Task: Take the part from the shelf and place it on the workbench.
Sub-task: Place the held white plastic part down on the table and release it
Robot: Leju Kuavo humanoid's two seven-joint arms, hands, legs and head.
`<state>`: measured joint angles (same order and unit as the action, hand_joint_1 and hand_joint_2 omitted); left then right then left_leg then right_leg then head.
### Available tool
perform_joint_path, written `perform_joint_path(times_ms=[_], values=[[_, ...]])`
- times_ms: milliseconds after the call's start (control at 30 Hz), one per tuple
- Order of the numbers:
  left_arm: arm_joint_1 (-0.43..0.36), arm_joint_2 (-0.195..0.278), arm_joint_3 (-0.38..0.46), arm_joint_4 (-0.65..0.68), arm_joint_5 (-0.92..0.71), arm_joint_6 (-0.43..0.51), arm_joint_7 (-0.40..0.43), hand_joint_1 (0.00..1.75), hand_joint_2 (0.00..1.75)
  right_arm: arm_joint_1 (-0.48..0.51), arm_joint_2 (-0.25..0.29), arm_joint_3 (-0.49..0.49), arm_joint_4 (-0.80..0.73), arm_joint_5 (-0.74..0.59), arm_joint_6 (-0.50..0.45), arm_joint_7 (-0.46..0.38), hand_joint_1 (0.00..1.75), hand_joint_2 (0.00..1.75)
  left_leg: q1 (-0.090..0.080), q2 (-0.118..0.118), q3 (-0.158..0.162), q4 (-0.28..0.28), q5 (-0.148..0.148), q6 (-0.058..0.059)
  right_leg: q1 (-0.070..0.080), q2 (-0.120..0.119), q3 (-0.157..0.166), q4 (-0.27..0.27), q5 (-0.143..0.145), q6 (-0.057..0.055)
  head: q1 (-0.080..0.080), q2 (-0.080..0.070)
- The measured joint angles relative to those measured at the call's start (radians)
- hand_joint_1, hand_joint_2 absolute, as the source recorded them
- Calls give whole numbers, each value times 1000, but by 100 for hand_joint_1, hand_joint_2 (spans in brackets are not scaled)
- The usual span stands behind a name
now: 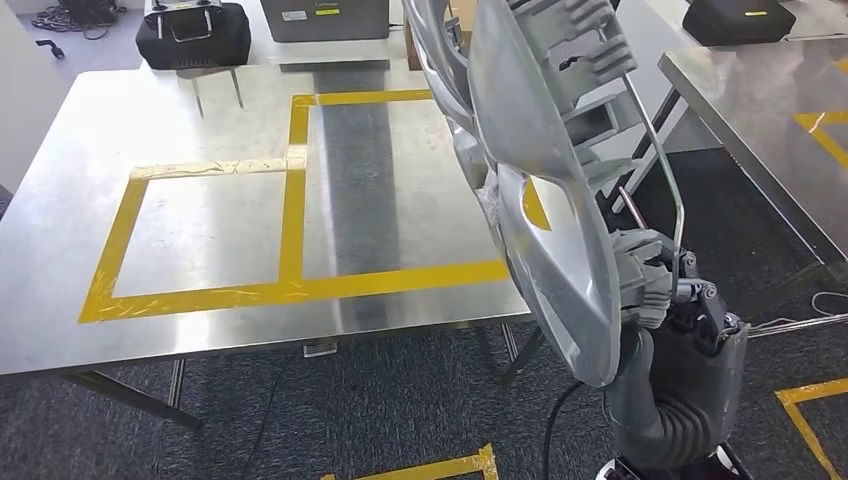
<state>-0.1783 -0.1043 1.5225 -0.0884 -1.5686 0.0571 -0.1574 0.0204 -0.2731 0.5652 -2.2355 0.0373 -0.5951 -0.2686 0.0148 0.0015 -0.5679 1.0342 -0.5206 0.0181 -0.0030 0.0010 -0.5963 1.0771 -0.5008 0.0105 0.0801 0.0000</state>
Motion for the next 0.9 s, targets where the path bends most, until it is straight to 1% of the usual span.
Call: perform_joint_path(times_ms=[33, 100, 133, 167, 200, 233, 300, 333, 367, 400, 433, 467, 500, 533, 567, 600, 633, 667, 733, 800, 900], values=[[0, -1, 0, 0, 0, 0, 0, 0, 175, -1, 0, 0, 0, 0, 0, 0, 175, 175, 0, 0, 0, 0, -1, -4, 3, 0, 16, -39, 10, -7, 2, 0], [-1, -1, 0, 0, 0, 0, 0, 0, 175, -1, 0, 0, 0, 0, 0, 0, 175, 175, 0, 2, -2, -3, -2, -15, 7, 0, 24, -62, 3, -15, 3, 0], [-1, -1, 0, 0, 0, 0, 0, 0, 175, 0, 0, 0, 0, 0, 0, 0, 175, 175, 1, 4, -1, -4, -3, -20, 5, -1, 29, -72, 3, -19, 4, 0], [-1, 0, 0, 0, 0, 0, 0, 0, 175, 0, 0, 0, 0, 0, 0, 0, 175, 175, 0, 4, -1, 1, -10, -25, 2, -2, 35, -81, 6, -22, 1, 0], [-1, 0, 0, 0, 0, 0, 0, 0, 175, 0, 0, 0, 0, 0, 0, 1, 175, 175, -1, 3, -8, 21, -24, -29, 0, -4, 43, -92, 9, -25, -3, 0], [-1, 0, 0, 0, 0, 0, 0, 0, 175, 0, 0, 0, 0, 0, 0, 1, 175, 175, -1, 1, -27, 61, -47, -32, -3, -6, 50, -100, 11, -29, -9, 0], [0, 1, 0, 0, 0, 0, 0, 0, 175, 0, 0, 0, 0, 0, -1, 1, 175, 175, 0, -3, -92, 184, -99, -39, -2, -8, 56, -101, 8, -33, -25, 0], [1, 1, 0, 0, 0, 0, -1, 0, 175, 0, 0, 0, 0, 0, -2, 2, 175, 175, 2, -3, -121, 232, -111, -44, -3, -8, 58, -99, 5, -35, -30, 0], [2, 2, 0, 0, 0, 0, -2, 0, 175, 1, 0, 0, 1, -1, -3, 4, 175, 175, 5, -3, -136, 250, -103, -50, -4, -8, 60, -97, 1, -35, -33, 0], [3, 2, 0, 0, 0, 0, -3, 0, 175, 1, 0, 0, 2, -1, -4, 7, 175, 175, 9, -2, -132, 230, -75, -59, -6, -7, 63, -93, -4, -33, -34, 0], [3, 3, 0, 0, 0, 0, -4, 0, 175, 1, 0, 0, 2, -1, -6, 12, 175, 175, 14, 1, -111, 176, -33, -68, -10, -5, 66, -87, -10, -30, -35, 0], [3, 2, 0, 0, 0, 0, -5, 0, 175, 1, 0, 0, 3, 0, -6, 15, 175, 175, 19, 4, -83, 115, 1, -79, -13, -4, 67, -80, -18, -24, -38, 0], [2, 1, 0, 0, 0, 0, -6, 0, 175, 1, 0, 0, 3, 1, -7, 19, 175, 175, 21, 7, -59, 59, 24, -84, -14, -2, 67, -69, -28, -18, -45, 0], [2, -1, 0, 1, 0, 0, -7, 0, 175, 0, 0, 0, 3, 2, -7, 22, 175, 175, 22, 10, -43, 25, 31, -77, -12, -1, 65, -62, -34, -12, -50, 0], [2, -3, 0, 1, 0, 0, -7, 0, 175, 0, 0, 0, 3, 2, -6, 25, 175, 175, 20, 11, -38, 14, 27, -68, -10, 0, 63, -57, -38, -8, -52, 0], [1, -4, 0, 1, -1, 0, -8, 0, 175, 0, 0, 1, 3, 2, -5, 27, 175, 175, 19, 11, -37, 11, 25, -56, -8, 1, 63, -55, -40, -6, -52, 0], [1, -4, 0, 1, -1, 0, -8, 0, 175, -1, 0, 1, 3, 2, -4, 28, 175, 175, 17, 9, -38, 13, 23, -48, -8, 0, 64, -58, -39, -6, -48, 0], [2, -3, 0, 1, -1, 0, -8, 0, 175, -1, 0, 1, 3, 2, -3, 29, 175, 175, 16, 8, -39, 13, 23, -48, -8, -1, 67, -61, -40, -6, -45, 0], [1, -3, 0, 1, -1, 0, -9, 0, 175, -2, 0, 1, 4, 2, 1, 30, 175, 175, 14, 4, -39, 13, 21, -46, -10, -4, 70, -66, -40, -5, -42, 0], [1, -2, 0, 1, -1, -1, -10, 0, 175, -5, 0, 1, 5, 4, 14, 38, 175, 175, 12, 3, -38, 13, 19, -42, -12, -4, 73, -69, -40, -1, -41, 0], [1, -2, 0, 1, -1, -5, -11, 0, 175, -34, -4, 2, 8, 29, 69, 99, 175, 175, 10, 5, -37, 13, 18, -39, -14, -4, 75, -72, -39, 7, -40, 0]])
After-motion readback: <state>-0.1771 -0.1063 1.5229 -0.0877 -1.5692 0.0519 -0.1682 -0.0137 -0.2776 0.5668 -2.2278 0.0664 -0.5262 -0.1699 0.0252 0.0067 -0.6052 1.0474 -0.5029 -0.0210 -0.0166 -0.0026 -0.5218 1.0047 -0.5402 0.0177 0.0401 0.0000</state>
